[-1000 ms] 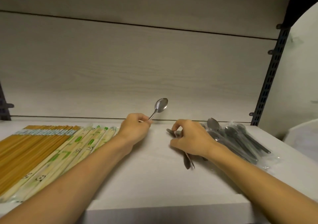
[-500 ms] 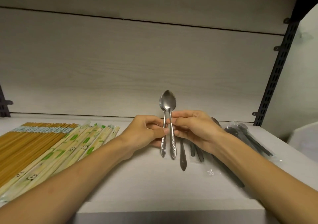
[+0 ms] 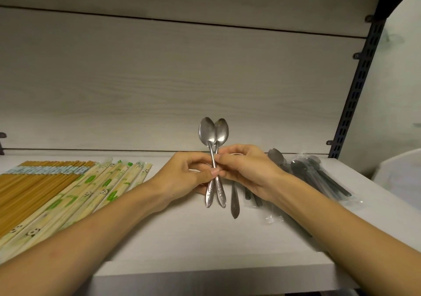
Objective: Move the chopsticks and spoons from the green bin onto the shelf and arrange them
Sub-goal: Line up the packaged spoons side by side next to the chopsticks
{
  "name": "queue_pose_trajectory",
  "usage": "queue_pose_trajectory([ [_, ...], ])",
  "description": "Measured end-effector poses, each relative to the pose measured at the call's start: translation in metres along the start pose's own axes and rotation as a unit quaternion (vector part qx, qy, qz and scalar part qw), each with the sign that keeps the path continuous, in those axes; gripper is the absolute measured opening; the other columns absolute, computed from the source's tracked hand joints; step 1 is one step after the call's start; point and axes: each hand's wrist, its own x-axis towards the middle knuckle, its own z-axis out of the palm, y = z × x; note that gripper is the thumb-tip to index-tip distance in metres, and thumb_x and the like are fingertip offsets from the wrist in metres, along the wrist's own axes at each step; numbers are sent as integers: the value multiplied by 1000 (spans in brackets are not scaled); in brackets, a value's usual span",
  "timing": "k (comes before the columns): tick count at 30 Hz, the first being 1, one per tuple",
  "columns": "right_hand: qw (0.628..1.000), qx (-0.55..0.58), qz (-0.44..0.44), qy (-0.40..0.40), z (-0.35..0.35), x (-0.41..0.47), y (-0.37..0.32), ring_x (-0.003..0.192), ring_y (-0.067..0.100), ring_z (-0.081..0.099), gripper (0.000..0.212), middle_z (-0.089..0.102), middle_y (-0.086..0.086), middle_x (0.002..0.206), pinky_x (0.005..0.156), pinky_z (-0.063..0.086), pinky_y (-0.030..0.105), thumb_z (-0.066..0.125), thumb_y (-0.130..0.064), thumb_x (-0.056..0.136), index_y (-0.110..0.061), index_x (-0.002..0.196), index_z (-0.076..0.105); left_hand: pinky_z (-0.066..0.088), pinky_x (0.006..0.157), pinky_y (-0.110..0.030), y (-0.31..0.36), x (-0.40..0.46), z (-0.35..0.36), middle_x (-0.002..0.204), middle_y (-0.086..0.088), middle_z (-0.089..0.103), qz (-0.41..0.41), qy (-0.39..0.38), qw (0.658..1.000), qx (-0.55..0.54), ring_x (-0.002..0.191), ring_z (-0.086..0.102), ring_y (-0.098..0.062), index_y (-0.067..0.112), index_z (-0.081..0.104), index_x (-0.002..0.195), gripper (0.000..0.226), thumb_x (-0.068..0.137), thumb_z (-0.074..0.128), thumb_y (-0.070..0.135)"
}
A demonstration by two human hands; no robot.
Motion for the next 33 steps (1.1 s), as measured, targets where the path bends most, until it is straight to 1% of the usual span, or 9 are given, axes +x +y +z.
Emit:
queue_pose_trajectory([
  [3,998,-58,-33,-5,0,-2,-2,63,17,65,19,68,13,83,63,58,25,70,-1,84,-1,101,62,55,59,-25,3,0,1,93,-21,72,-29,23,998,-43,73,70,-22,6,69,104,18,89,62,1],
  [5,986,-144,-68,40,-4,0,-3,60,15,63,16,65,7,75,58,56,26,72,-5,83,-6,96,64,57,62,-31,3,1,-1,93,-24,69,-43,49,996,-64,81,72,-32,6,66,104,18,89,58,-2],
  [8,898,-390,-162,125,-16,4,-2,61,9,59,3,62,-3,67,62,51,25,69,-13,83,-14,85,68,60,67,-36,1,3,-4,89,-18,66,-62,80,991,-89,81,72,-34,7,62,107,22,92,51,-3],
  [10,837,-512,-156,113,-21,1,1,69,12,61,4,64,-5,72,67,51,27,69,-23,81,-19,83,66,61,66,-38,0,4,-3,88,-16,63,-72,94,989,-93,73,71,-30,7,60,109,23,94,46,-3],
  [16,784,-612,-87,49,-15,-7,6,90,20,60,21,63,-4,91,78,51,32,71,-32,76,-23,94,62,56,54,-31,-4,8,-1,81,-8,61,-85,112,988,-61,57,50,-15,12,60,108,24,100,38,6],
  [21,784,-614,-76,54,-15,-6,7,92,22,60,31,63,0,98,79,54,34,72,-28,73,-20,101,61,39,42,-25,-8,8,-3,72,-5,54,-67,127,989,-34,53,42,-15,12,62,106,20,101,42,11],
  [24,799,-589,-74,93,-17,-5,8,95,24,58,34,61,-1,95,79,51,33,70,-31,74,-20,105,60,42,44,-26,-9,7,-3,77,-7,60,-61,130,989,-24,53,45,-16,9,61,106,21,102,40,10],
  [29,888,-408,-110,180,-19,-2,-1,66,18,61,18,67,5,75,67,52,26,70,-23,76,-17,93,67,53,60,-28,-7,7,-5,88,-7,73,-60,136,988,-33,66,62,-16,9,60,109,19,100,43,10],
  [33,981,-160,-37,101,-15,-9,-13,62,15,63,29,72,12,84,55,51,22,76,-6,77,-11,103,66,52,55,-20,-5,7,-6,94,-6,75,-57,136,988,-40,68,63,-16,13,60,108,15,99,49,13],
])
